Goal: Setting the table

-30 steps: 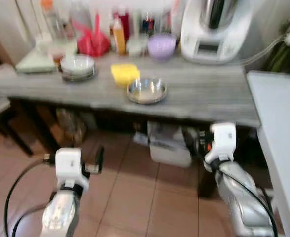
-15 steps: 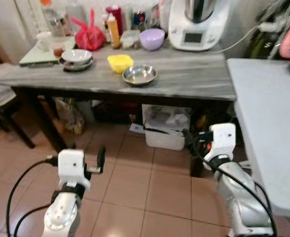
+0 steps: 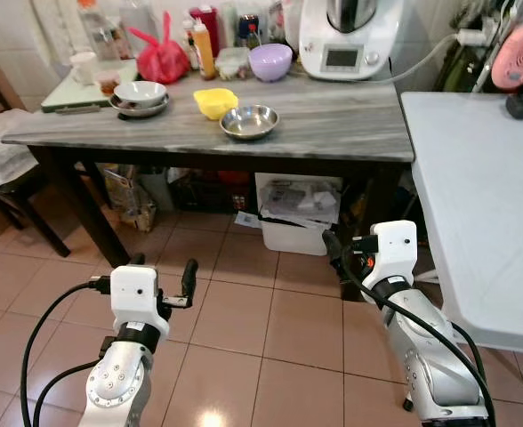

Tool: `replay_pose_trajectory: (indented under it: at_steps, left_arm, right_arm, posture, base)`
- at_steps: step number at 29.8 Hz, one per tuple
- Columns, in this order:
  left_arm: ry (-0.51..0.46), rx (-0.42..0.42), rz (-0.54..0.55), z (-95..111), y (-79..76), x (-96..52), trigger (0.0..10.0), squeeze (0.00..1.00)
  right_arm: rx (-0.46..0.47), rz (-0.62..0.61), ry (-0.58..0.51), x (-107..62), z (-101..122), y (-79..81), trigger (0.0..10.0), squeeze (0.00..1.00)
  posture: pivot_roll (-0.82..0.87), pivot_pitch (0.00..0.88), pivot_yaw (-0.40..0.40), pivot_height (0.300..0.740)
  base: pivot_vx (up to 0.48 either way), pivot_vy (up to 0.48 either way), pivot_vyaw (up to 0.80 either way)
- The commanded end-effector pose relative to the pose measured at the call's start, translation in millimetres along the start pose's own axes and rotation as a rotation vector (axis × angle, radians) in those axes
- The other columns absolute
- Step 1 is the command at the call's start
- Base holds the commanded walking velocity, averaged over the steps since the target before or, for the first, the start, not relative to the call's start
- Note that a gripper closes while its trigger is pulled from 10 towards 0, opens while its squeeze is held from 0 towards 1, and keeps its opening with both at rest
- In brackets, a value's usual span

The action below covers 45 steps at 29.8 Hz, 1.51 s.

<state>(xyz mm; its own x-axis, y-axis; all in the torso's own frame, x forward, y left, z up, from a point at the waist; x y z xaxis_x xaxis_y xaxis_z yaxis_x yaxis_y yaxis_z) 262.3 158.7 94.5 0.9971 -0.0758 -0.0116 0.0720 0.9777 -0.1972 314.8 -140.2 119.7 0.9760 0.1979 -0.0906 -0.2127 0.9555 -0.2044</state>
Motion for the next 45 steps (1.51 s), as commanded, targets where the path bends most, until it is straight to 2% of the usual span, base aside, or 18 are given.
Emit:
replay_pose_trajectory:
  at_steps: [1,5,15,20,22,25,29,35,45]
  left_arm:
    - [-0.01,0.013,-0.013,3,-0.4,1.3,10.0,0.0]
    - [-0.01,0.011,-0.023,4,-1.2,1.4,10.0,0.0]
    - [-0.003,0.005,-0.032,4,-0.2,0.6,10.0,0.0]
    - [-0.009,0.001,-0.035,7,-1.4,1.7,10.0,0.0]
    - [-0.042,-0.012,-0.045,17,-5.9,5.2,10.0,0.0]
    - [-0.062,-0.016,-0.055,23,-9.0,8.3,10.0,0.0]
    - [-0.063,-0.016,-0.054,24,-8.7,8.5,10.0,0.0]
    - [-0.054,-0.017,-0.058,21,-8.3,8.1,10.0,0.0]
    - [-0.052,-0.022,-0.057,22,-8.9,9.5,10.0,0.0]
  right_arm:
    - [-0.001,0.008,-0.013,0.7,4,1.2,10.0,0.0]
    - [-0.001,0.011,-0.016,0.9,5,1.7,10.0,0.0]
    - [-0.013,0.008,-0.017,1.2,4,3.8,10.0,0.0]
    - [-0.062,-0.021,-0.079,1.2,16,-0.4,10.0,0.0]
    - [-0.094,-0.036,-0.12,0.9,25,-3.8,10.0,0.0]
    - [-0.095,-0.042,-0.116,1.2,24,-6.2,10.0,0.0]
    - [-0.097,-0.043,-0.11,1.2,24,-6.5,10.0,0.0]
    - [-0.099,-0.034,-0.11,0.1,24,-4.1,10.0,0.0]
    - [-0.11,-0.039,-0.118,0.9,23,-4.4,10.0,0.0]
  posture:
    - [-0.1,0.062,0.075,0.74]
    - [-0.1,0.064,0.075,0.74]
    - [-0.1,0.066,0.084,0.74]
    - [-0.1,0.067,0.084,0.74]
    - [-0.1,0.066,0.085,0.74]
    - [-0.1,0.067,0.085,0.74]
    - [-0.1,0.069,0.085,0.74]
    - [-0.1,0.069,0.085,0.74]
    - [-0.11,0.069,0.085,0.74]
  base:
    - [0.0,0.0,-0.76]
    - [0.0,0.0,-0.6]
    - [0.0,-0.278,0.0]
    - [0.0,-0.312,0.0]
    - [0.0,-0.315,0.0]
    - [0.0,-0.315,0.0]
    - [0.0,-0.314,0.0]
    - [0.0,-0.315,-0.63]
    - [0.0,-0.318,0.0]
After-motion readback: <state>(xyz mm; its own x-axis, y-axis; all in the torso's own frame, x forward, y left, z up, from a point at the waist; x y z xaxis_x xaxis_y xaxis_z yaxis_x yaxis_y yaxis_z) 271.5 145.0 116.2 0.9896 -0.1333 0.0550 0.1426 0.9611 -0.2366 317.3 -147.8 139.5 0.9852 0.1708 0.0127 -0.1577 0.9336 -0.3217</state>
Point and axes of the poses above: a point about 5 cm out from each wrist's last joint towards the gripper, its own x axis pointing out of the wrist towards the gripper, its own z axis along the axis of the wrist's last joint, y = z × x, the point moved 3 cm from there along x, pointing out of the wrist towards the gripper, and after that the axes turned 12 degrees about -x, right-handed, at the moved point
